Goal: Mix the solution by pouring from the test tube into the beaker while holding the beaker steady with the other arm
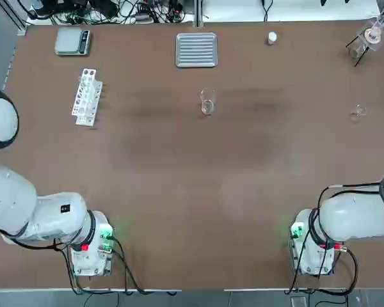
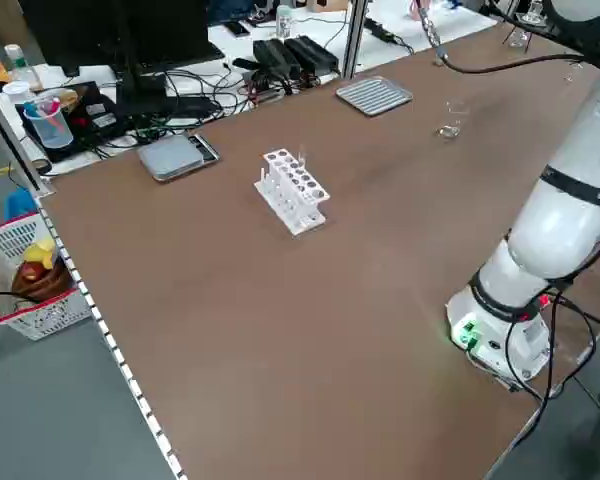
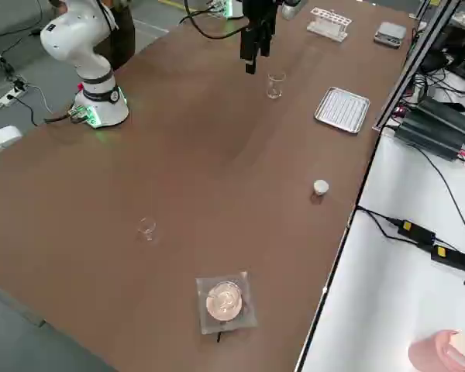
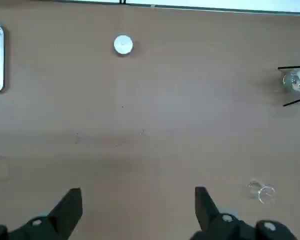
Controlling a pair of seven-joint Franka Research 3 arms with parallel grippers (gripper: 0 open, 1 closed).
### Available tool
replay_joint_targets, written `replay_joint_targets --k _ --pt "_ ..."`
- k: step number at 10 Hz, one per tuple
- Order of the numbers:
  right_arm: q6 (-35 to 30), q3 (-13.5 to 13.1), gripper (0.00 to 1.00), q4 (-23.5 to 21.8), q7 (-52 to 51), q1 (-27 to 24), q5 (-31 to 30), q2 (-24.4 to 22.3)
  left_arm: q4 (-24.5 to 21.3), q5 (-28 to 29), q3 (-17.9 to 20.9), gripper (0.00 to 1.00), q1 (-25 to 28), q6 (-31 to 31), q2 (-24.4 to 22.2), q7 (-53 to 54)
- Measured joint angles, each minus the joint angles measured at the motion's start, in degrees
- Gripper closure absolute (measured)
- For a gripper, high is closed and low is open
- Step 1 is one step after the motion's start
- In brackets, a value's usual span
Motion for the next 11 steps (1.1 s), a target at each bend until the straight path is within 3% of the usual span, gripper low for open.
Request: replay_joint_targets --k 4,7,11 --pt "-0.2 0.0 0.00 0.0 0.0 0.0 0.0 0.0 0.0 0.0 -0.6 0.00 -0.5 0.0 0.0 0.3" --pt "-0.7 0.0 0.00 0.0 0.0 0.0 0.0 0.0 0.1 0.0 -0.1 0.00 0.1 0.1 0.0 11.5" --pt "-3.1 -0.2 0.00 0.7 -4.2 -0.5 9.2 0.0 0.1 -2.5 0.4 0.00 5.1 0.9 0.9 24.6"
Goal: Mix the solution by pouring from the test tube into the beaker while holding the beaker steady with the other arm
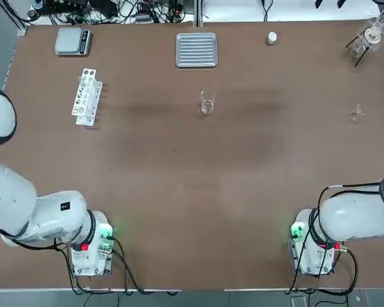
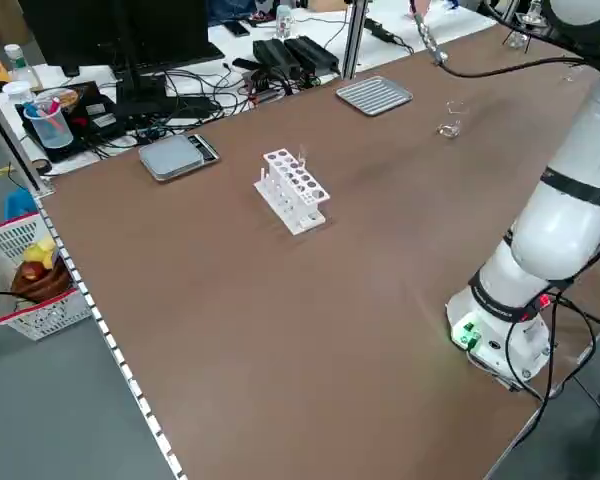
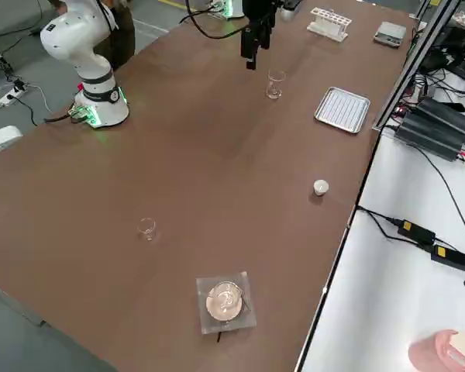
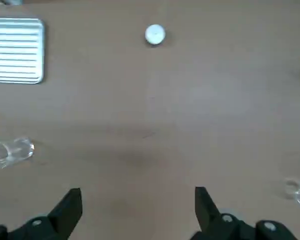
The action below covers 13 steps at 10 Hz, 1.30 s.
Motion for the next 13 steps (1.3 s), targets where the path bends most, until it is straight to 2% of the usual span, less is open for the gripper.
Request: replay_joint_targets --k 2,5,7,9,13 --pt "-0.4 0.0 0.00 0.4 -8.5 -0.9 5.2 0.0 0.0 -7.4 0.3 0.00 3.6 0.2 1.0 6.9" --pt "-0.7 -0.1 0.00 0.4 -25.7 -2.4 12.3 0.6 -0.1 -13.3 0.5 0.01 7.5 0.3 4.5 22.9" --pt "-0.4 -0.2 0.00 0.3 -42.4 -3.5 18.4 2.3 -0.1 -23.3 0.6 0.01 11.1 0.4 7.2 35.1" --pt "2.3 -0.2 0.00 -0.9 -60.7 -4.5 24.2 5.4 -0.2 -30.4 0.6 0.01 14.0 0.3 10.1 47.0" --pt "9.1 -0.2 0.00 -1.9 -91.3 -5.8 36.0 14.0 -0.5 -37.9 0.6 0.00 19.3 0.3 19.5 73.1"
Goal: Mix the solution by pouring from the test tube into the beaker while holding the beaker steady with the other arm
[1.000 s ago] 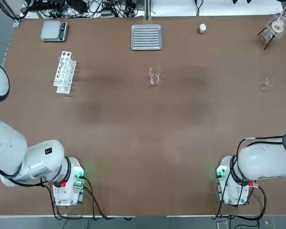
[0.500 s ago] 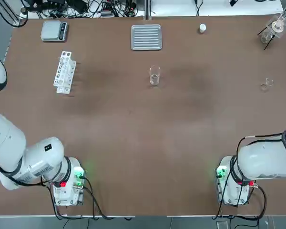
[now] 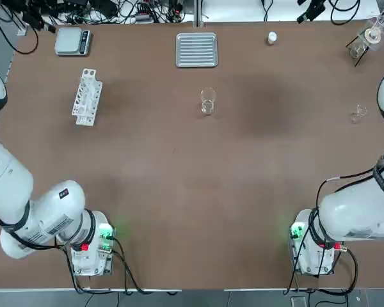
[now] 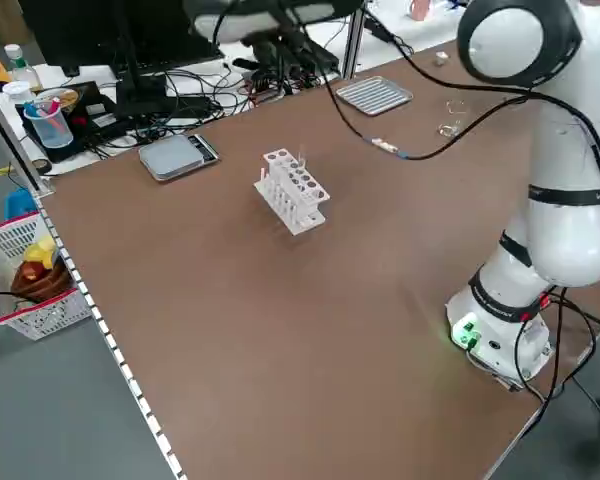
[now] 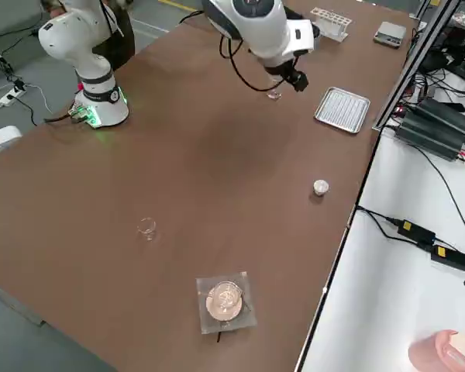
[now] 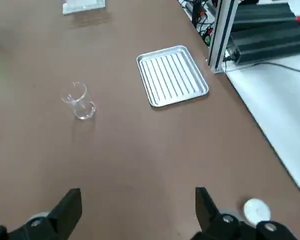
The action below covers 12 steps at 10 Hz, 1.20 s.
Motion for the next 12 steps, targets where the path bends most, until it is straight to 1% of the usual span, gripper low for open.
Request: replay_joint_targets --k 2,4,5,6,7,8,10,12 --pt "5.8 0.6 0.00 -0.1 -12.4 0.6 4.5 3.5 -0.1 -2.8 -0.1 0.01 2.8 -1.8 6.7 7.6" --pt "10.1 0.9 0.00 -0.3 -19.0 2.6 10.1 7.0 -0.1 -3.5 -0.2 0.01 4.1 -3.1 11.3 17.2" --pt "11.3 1.0 0.00 -0.4 -20.8 3.8 13.4 9.0 -0.1 -3.5 -0.2 0.01 4.1 -4.0 12.8 19.8" --pt "12.0 1.0 0.00 -0.7 -22.4 5.2 17.7 11.1 -0.1 -3.6 -0.3 0.01 4.2 -5.2 14.0 20.8" --pt "12.1 1.1 0.00 -1.5 -24.5 6.4 23.0 13.3 -0.1 -4.9 -0.3 0.01 4.7 -6.4 15.1 21.6" --pt "12.2 1.1 0.00 -2.9 -26.7 7.3 26.9 15.2 -0.1 -6.3 -0.3 0.02 5.1 -7.3 16.6 23.7" --pt "12.1 1.9 0.00 -6.5 -28.1 8.2 32.1 17.0 -0.1 -6.6 -0.3 0.03 5.4 -8.5 20.0 30.6" --pt "12.0 3.5 0.00 -9.8 -32.4 8.5 37.1 18.5 -0.6 -6.1 -0.2 0.03 5.4 -9.8 22.1 36.0"
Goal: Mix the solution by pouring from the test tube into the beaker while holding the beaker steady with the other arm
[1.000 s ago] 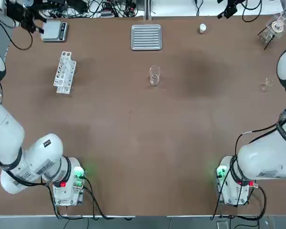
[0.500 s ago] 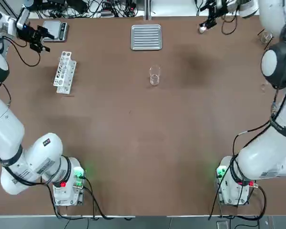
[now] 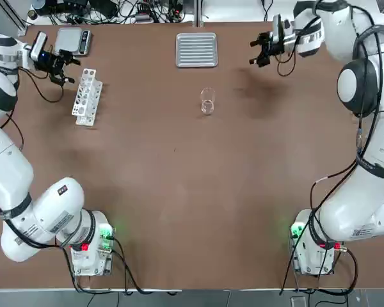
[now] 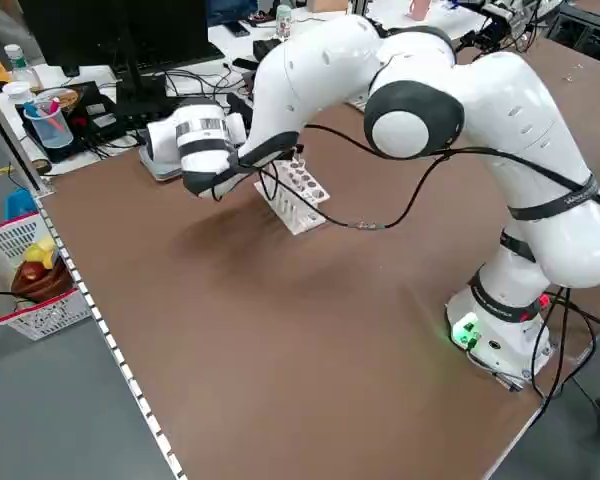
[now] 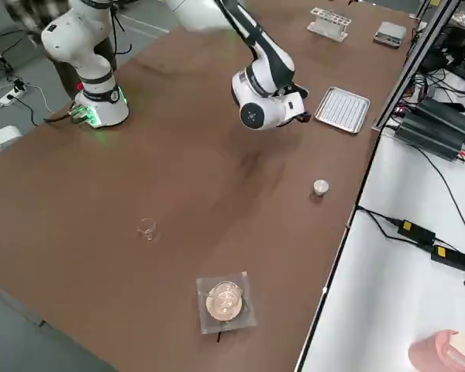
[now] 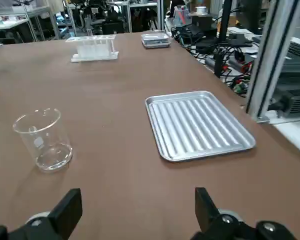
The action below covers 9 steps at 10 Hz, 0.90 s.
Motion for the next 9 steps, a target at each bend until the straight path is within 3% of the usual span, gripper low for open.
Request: replay_joint_targets --k 4,5,7,9 --pt "-0.4 1.0 0.00 -4.9 -8.2 4.3 12.6 3.2 -2.0 0.6 0.0 0.07 0.0 -0.4 1.4 5.3" --pt "-0.6 1.1 0.00 -6.0 -10.3 5.5 14.5 3.3 -2.0 1.2 0.0 0.19 0.0 -0.4 1.5 5.5" --pt "-0.6 1.1 0.00 -6.8 -14.0 7.5 15.2 3.3 -2.1 1.4 0.1 0.32 0.1 -0.4 1.8 5.8" --pt "0.1 1.1 0.00 -7.9 -16.6 9.3 15.7 3.3 -2.1 1.4 0.2 0.30 0.3 -0.4 2.4 5.8"
